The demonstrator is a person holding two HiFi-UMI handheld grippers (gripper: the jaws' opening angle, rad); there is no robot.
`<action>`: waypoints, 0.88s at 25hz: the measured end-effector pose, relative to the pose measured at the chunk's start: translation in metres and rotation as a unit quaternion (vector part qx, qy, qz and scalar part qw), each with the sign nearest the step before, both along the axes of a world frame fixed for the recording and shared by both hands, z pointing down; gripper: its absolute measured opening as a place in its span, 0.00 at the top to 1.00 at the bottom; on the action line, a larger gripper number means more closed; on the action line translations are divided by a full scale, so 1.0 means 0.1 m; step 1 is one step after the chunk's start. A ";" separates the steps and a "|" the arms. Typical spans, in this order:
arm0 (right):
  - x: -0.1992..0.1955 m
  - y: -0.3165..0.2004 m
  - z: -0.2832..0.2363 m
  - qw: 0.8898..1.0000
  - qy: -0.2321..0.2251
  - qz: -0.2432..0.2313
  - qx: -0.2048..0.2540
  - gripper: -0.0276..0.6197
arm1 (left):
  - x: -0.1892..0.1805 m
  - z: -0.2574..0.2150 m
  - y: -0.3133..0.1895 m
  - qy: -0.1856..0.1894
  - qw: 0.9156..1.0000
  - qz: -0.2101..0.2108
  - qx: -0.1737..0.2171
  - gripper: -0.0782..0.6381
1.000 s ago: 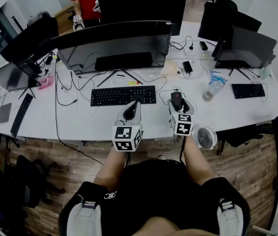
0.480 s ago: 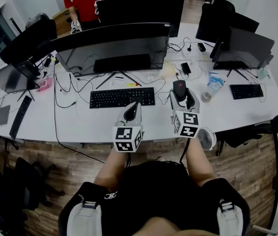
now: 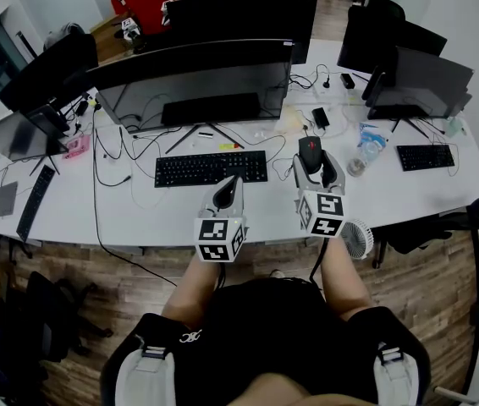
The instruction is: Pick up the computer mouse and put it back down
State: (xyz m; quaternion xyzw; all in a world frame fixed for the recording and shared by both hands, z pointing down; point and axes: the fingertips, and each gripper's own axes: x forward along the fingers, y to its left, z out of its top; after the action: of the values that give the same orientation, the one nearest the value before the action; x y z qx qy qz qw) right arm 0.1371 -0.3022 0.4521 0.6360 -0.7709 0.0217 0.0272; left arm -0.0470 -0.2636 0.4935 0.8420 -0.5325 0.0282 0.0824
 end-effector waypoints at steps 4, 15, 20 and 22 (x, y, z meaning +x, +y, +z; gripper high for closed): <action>0.00 -0.02 0.12 1.000 0.001 0.002 -0.013 0.54 | -0.02 0.01 0.00 -0.001 1.000 -0.003 -0.002 0.82; 0.08 -0.08 0.72 0.997 0.007 0.013 -0.077 0.54 | -0.03 0.03 -0.01 -0.007 1.000 -0.004 -0.004 0.82; 0.14 -0.13 1.09 0.994 0.004 0.017 -0.110 0.54 | -0.01 0.02 -0.03 -0.010 1.000 -0.005 -0.003 0.82; 0.17 -0.13 1.27 0.992 0.004 0.020 -0.128 0.54 | 0.00 0.03 -0.02 -0.012 1.000 -0.006 -0.004 0.82</action>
State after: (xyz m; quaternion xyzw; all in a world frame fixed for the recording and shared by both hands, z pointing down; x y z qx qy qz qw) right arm 0.1538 -0.3151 0.5795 0.6430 -0.7484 0.1185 0.1112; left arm -0.0474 -0.2660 0.4961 0.8381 -0.5382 0.0401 0.0797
